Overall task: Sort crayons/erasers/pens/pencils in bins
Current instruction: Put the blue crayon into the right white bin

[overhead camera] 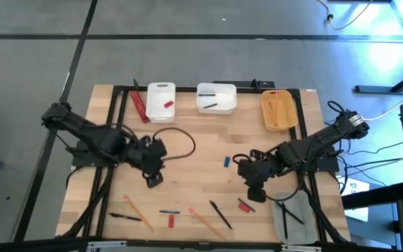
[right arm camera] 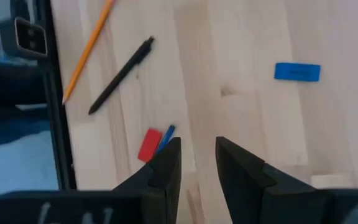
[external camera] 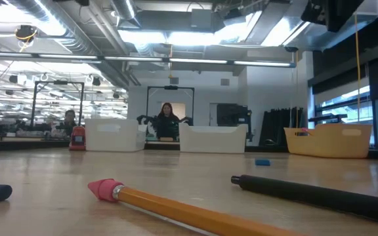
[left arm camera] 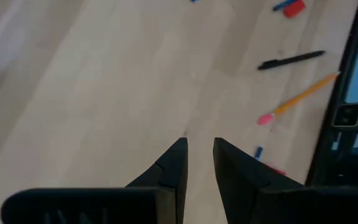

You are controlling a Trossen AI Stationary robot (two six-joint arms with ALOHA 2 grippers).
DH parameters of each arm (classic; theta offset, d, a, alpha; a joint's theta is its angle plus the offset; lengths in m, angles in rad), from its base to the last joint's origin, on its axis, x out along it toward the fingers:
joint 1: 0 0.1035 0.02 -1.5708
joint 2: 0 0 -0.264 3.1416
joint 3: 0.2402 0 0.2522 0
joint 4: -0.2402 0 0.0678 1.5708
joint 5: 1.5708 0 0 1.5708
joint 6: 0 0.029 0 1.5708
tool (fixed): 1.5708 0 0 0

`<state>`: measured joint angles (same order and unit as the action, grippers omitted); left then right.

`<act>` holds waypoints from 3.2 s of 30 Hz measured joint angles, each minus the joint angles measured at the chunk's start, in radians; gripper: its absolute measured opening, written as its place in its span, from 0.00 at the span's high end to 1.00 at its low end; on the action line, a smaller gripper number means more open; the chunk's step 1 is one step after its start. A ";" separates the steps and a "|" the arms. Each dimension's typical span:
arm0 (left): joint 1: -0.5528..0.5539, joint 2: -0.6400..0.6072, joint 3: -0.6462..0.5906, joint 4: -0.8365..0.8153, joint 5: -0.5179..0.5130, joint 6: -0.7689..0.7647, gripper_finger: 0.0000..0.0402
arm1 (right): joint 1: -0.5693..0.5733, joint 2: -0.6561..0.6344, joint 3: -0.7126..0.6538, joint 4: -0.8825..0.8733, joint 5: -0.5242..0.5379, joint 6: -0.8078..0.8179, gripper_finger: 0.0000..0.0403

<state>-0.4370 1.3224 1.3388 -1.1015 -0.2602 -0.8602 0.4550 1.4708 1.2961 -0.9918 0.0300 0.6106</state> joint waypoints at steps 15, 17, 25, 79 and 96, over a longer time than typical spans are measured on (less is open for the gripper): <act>-0.187 0.001 -0.237 0.381 0.019 0.080 0.83 | -0.071 -0.001 0.000 -0.013 -0.025 -0.200 0.75; -0.196 0.004 -0.237 0.381 0.019 0.087 0.83 | -0.079 -0.001 0.000 -0.013 -0.025 -0.197 0.75; -0.227 0.005 -0.237 0.380 0.008 0.064 0.83 | -0.148 -0.001 0.000 0.111 -0.003 -0.227 0.75; -0.293 0.268 -0.239 0.347 -0.051 -0.007 0.66 | -0.270 -0.001 0.000 0.583 -0.209 -0.544 0.75; -0.324 0.391 -0.238 0.514 0.040 -0.029 0.66 | -0.270 -0.001 0.000 0.579 -0.226 -0.543 0.75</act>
<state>-0.7612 1.7130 1.1004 -0.5872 -0.2198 -0.8890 0.1849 1.4700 1.2959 -0.4126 -0.1959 0.0673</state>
